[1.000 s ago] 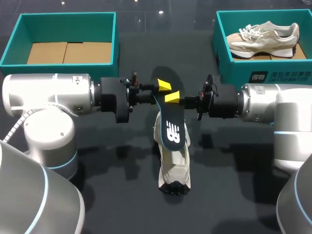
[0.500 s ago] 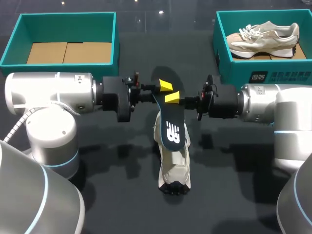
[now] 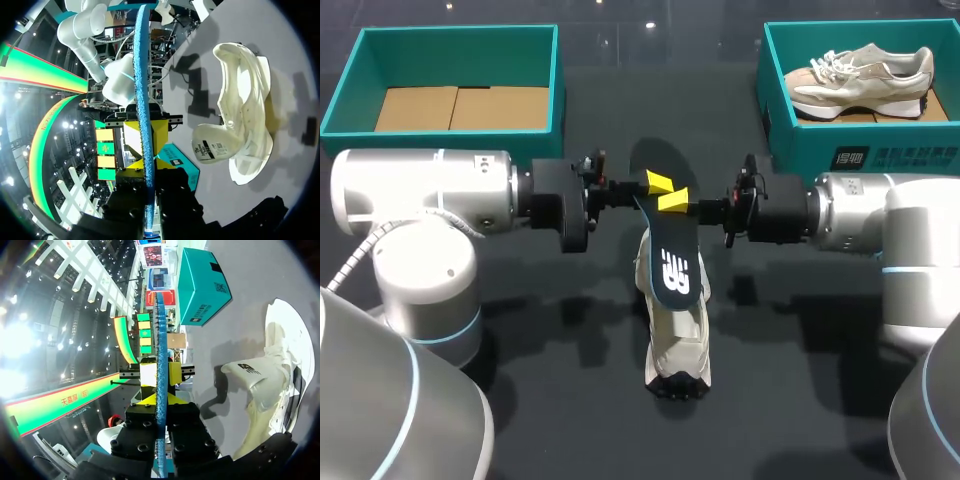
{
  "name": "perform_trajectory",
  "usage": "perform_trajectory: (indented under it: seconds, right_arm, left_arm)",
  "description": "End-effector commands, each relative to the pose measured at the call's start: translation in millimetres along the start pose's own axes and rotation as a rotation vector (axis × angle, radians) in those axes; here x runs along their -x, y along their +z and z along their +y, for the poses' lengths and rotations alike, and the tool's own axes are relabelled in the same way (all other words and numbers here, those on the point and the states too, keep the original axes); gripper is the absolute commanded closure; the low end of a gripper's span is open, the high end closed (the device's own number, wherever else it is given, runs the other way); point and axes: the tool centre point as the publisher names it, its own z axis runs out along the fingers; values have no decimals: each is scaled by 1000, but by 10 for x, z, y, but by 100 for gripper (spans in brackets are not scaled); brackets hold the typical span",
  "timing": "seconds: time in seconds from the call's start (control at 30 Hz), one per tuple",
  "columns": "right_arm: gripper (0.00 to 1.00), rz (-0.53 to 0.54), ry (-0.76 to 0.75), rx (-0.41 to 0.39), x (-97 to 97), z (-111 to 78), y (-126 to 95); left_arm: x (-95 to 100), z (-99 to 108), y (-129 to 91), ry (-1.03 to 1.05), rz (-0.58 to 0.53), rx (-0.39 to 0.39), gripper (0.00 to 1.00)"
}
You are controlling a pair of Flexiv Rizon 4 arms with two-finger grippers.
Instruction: Take the shoe out of the shoebox, open the shoe tongue, remove and reinsert the insole, then place the shoe into the shoebox
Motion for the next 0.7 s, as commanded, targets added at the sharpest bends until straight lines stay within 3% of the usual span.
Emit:
perform_trajectory:
  seconds: [0.03,0.2,0.7]
  right_arm:
    - [0,3,-8,12,0,-20,-73]
    - [0,31,-71,49,-13,-67,-521]
    - [0,31,-71,49,-13,-67,-521]
  left_arm:
    - [9,-36,-37,4,-5,6,100]
    - [39,-56,-151,2,-6,7,100]
    - [5,-158,-464,-64,0,-45,100]
